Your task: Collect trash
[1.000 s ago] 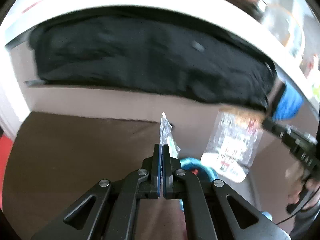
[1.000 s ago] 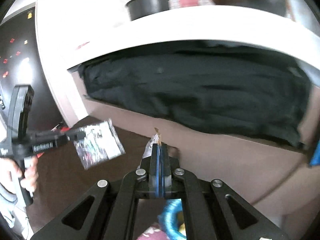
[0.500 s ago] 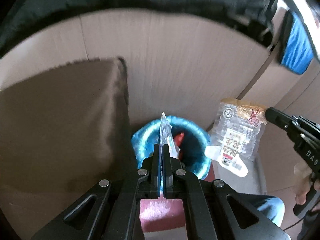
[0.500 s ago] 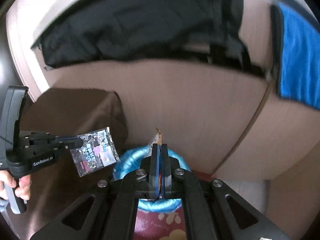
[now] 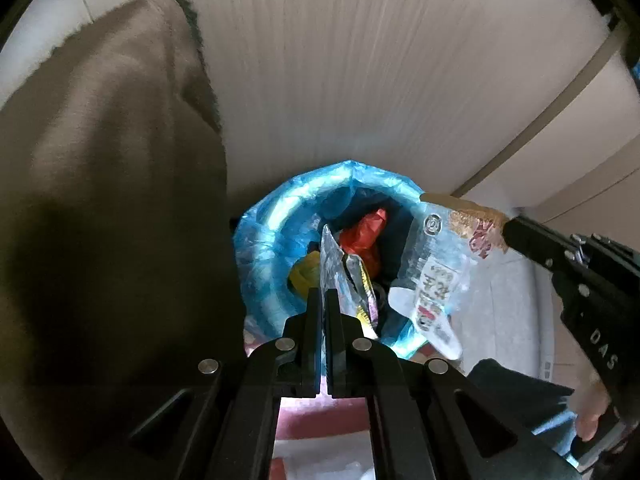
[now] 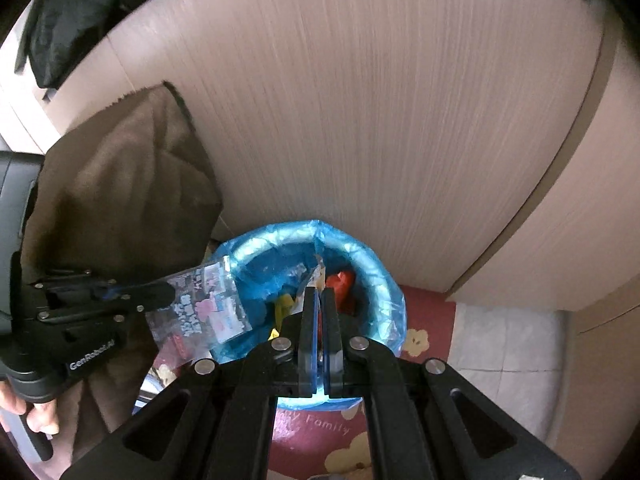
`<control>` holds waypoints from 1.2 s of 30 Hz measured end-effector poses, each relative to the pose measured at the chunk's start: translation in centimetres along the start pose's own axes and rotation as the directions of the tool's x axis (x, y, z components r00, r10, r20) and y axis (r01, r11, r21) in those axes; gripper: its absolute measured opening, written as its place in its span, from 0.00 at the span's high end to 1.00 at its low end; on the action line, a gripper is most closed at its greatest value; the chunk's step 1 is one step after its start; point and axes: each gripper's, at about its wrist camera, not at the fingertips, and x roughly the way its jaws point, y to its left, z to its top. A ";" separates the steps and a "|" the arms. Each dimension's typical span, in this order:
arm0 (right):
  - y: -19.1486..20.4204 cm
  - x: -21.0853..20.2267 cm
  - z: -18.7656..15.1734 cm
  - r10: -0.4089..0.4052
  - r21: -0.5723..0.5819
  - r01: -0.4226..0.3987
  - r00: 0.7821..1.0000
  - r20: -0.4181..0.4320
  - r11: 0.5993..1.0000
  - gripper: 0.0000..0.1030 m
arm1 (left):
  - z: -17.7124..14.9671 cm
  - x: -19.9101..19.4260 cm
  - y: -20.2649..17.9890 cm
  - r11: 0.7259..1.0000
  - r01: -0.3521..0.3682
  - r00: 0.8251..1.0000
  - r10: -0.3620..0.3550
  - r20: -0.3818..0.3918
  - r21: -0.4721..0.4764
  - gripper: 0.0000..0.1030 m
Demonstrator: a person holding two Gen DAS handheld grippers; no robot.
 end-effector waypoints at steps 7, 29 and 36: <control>-0.3 2.2 -0.3 0.042 0.033 -0.039 0.996 -0.076 0.999 0.95 | 0.5 1.3 0.2 1.000 0.020 0.999 -0.020 -0.045 0.007 0.74; 5.8 -14.3 -7.5 0.069 0.057 -0.080 0.983 0.169 0.995 0.77 | -14.6 -21.3 1.3 0.998 -0.063 0.880 0.065 0.471 -0.020 0.60; 12.4 -22.8 -14.3 0.050 -0.021 -0.046 0.957 0.285 0.999 0.72 | -25.1 -27.0 1.4 0.989 -0.148 0.824 0.139 0.549 -0.029 0.60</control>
